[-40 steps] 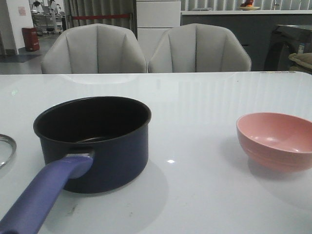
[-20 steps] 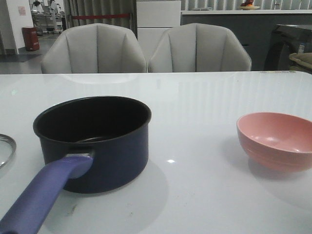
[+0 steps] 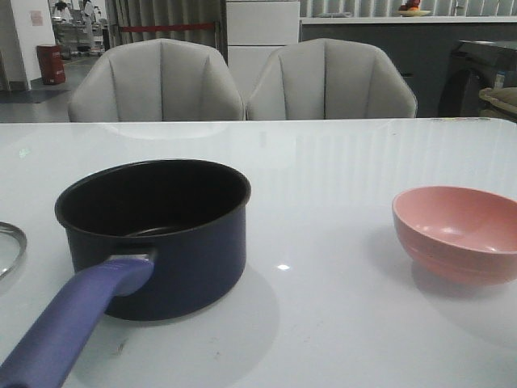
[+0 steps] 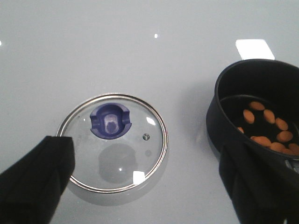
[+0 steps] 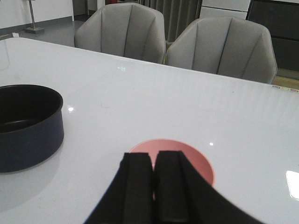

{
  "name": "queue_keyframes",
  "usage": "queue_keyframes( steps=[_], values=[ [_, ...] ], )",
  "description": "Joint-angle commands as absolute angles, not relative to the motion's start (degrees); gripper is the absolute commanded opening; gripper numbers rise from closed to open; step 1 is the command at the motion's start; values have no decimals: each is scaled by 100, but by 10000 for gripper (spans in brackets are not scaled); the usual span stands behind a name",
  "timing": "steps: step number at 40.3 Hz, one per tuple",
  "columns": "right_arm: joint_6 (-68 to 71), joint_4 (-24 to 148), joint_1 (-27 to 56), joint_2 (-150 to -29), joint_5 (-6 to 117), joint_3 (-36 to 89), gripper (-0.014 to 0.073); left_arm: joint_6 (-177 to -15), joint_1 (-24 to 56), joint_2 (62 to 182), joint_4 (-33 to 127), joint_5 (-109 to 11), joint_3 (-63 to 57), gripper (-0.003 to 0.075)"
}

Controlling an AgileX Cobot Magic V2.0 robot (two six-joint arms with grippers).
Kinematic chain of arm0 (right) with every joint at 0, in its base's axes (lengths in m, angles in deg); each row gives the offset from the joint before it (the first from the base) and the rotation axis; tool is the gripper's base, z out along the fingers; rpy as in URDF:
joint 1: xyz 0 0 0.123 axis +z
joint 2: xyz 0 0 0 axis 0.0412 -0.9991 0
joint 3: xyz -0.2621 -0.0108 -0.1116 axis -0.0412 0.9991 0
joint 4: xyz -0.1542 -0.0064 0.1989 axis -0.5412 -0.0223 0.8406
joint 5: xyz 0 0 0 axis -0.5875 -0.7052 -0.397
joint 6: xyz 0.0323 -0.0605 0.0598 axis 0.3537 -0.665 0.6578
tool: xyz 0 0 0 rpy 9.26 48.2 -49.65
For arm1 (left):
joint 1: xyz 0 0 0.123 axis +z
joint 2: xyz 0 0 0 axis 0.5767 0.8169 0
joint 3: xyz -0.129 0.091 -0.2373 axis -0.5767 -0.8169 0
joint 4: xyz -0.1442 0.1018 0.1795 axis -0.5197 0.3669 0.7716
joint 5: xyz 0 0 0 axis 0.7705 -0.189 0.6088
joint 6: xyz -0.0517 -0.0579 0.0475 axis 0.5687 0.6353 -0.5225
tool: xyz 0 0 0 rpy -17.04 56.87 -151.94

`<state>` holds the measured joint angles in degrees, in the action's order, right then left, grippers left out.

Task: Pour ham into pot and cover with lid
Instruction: 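Lower the left gripper onto the purple knob of the glass lid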

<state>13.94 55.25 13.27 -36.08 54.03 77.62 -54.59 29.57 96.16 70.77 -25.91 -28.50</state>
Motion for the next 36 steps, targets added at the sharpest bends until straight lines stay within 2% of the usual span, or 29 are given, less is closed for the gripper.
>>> queue_keyframes(
  steps=[1, 20, 31, 36],
  values=[
    [1352, 5483, 1342, -3665, 5843, 7610, 141, -5359, 2942, 10284, 7031, -2698, -2361, 672],
    [1352, 5483, 1342, -3665, 5841, 7610, 141, -5090, 2959, 12978, 7031, -2148, -1193, 671],
    [1352, 5483, 1342, -3665, 5841, 7610, 141, -5075, 3666, 14164, 6915, -1392, -399, 672],
    [1352, 5483, 1342, -3665, 5841, 7610, 141, -5216, 3723, 14508, 6860, -1236, -158, 672]
  ],
)
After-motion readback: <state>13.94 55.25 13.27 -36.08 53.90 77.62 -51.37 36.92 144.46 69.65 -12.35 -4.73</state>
